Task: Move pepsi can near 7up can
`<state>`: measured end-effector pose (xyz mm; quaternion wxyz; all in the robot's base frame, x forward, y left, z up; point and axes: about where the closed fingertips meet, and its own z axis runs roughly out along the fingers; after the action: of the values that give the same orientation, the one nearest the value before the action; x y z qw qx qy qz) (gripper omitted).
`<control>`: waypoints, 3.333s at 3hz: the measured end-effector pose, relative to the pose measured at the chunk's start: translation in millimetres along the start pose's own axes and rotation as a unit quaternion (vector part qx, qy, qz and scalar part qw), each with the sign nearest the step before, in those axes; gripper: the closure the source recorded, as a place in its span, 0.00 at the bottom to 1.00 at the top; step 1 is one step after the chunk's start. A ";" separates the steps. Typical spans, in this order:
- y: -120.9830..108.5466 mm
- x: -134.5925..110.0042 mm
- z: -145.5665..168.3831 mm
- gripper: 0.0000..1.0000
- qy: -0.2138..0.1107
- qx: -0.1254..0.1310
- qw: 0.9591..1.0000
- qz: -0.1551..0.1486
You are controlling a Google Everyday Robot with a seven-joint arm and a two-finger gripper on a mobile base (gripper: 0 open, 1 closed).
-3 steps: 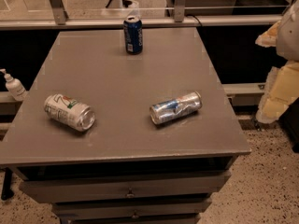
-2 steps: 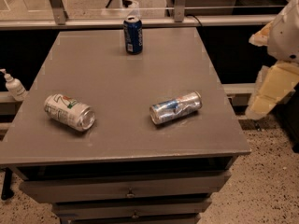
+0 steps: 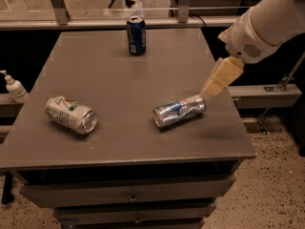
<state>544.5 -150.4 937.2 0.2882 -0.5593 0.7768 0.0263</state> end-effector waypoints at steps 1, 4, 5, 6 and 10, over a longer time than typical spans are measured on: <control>-25.2 -29.6 35.4 0.00 -0.054 0.008 0.998 0.029; -53.5 -74.1 89.6 0.00 -0.156 0.017 0.986 0.062; -67.3 -89.2 117.9 0.00 -0.205 0.015 0.976 0.068; -83.6 -105.9 143.7 0.00 -0.242 0.017 0.968 0.066; -130.5 -183.3 206.3 0.00 -0.332 0.010 0.940 0.083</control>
Offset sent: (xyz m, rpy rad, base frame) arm 0.1302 0.1018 -0.0237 0.4080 -0.0990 -0.0694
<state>784.3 32.3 889.6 0.5319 -0.4492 0.6811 0.2267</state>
